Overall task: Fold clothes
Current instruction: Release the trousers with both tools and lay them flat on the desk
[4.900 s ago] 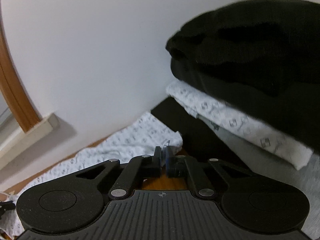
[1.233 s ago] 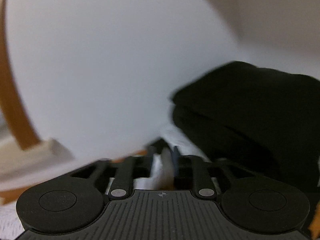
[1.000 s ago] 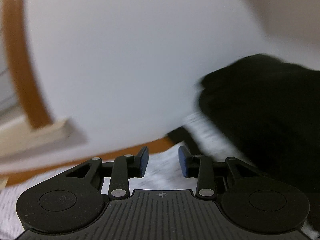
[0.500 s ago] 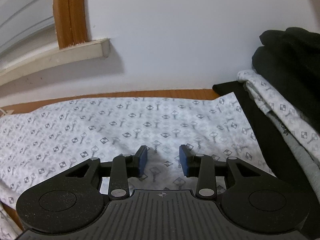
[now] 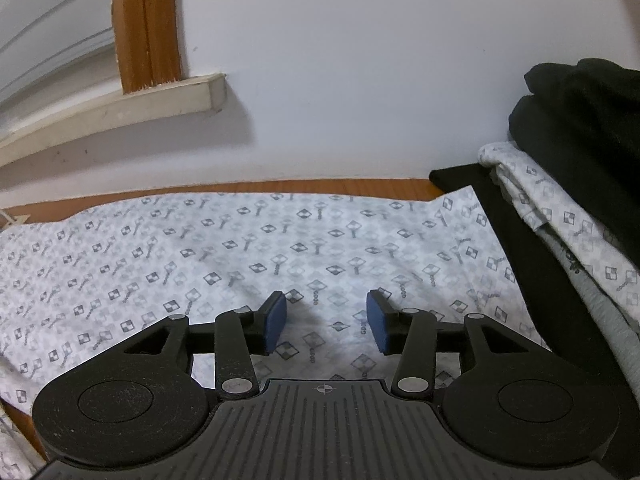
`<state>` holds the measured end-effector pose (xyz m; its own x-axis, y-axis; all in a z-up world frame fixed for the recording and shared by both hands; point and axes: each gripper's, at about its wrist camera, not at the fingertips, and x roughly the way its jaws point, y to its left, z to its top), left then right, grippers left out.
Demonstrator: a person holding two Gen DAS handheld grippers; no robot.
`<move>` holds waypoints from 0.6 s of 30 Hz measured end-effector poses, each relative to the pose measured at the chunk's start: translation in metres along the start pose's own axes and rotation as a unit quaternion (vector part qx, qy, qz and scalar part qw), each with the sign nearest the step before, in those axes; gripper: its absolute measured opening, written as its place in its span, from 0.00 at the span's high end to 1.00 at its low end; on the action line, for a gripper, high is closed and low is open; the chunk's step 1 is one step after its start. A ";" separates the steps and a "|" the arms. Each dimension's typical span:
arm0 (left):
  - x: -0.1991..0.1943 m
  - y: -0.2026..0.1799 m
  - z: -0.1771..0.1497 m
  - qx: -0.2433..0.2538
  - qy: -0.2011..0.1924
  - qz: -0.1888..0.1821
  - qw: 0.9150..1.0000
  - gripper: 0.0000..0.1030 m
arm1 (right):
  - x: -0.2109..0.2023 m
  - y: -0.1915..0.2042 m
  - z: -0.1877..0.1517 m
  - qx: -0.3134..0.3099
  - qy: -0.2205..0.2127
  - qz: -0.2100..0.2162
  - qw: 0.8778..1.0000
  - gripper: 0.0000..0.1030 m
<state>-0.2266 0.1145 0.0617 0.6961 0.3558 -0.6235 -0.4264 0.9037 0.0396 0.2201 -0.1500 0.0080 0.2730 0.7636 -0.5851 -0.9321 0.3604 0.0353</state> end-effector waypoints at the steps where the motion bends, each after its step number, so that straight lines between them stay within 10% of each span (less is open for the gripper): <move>1: -0.012 -0.003 0.004 0.003 -0.032 0.023 0.999 0.93 | 0.000 0.000 0.000 0.000 0.000 0.001 1.000 0.56; 4: -0.058 -0.009 0.017 -0.007 -0.162 0.108 0.981 0.95 | 0.000 0.000 0.000 -0.001 -0.001 0.002 1.000 0.56; 13: -0.042 0.011 -0.021 -0.019 -0.074 0.141 0.987 0.50 | 0.000 0.002 0.000 -0.007 0.001 -0.004 1.000 0.55; 18: -0.075 0.023 -0.066 -0.040 -0.056 0.163 0.984 0.41 | -0.001 0.001 0.000 -0.006 0.001 -0.003 1.000 0.55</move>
<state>-0.3266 0.0931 0.0581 0.5716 0.6518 -0.4984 -0.6787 0.7170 0.1593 0.2195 -0.1500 0.0087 0.2772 0.7605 -0.5872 -0.9335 0.3578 0.0228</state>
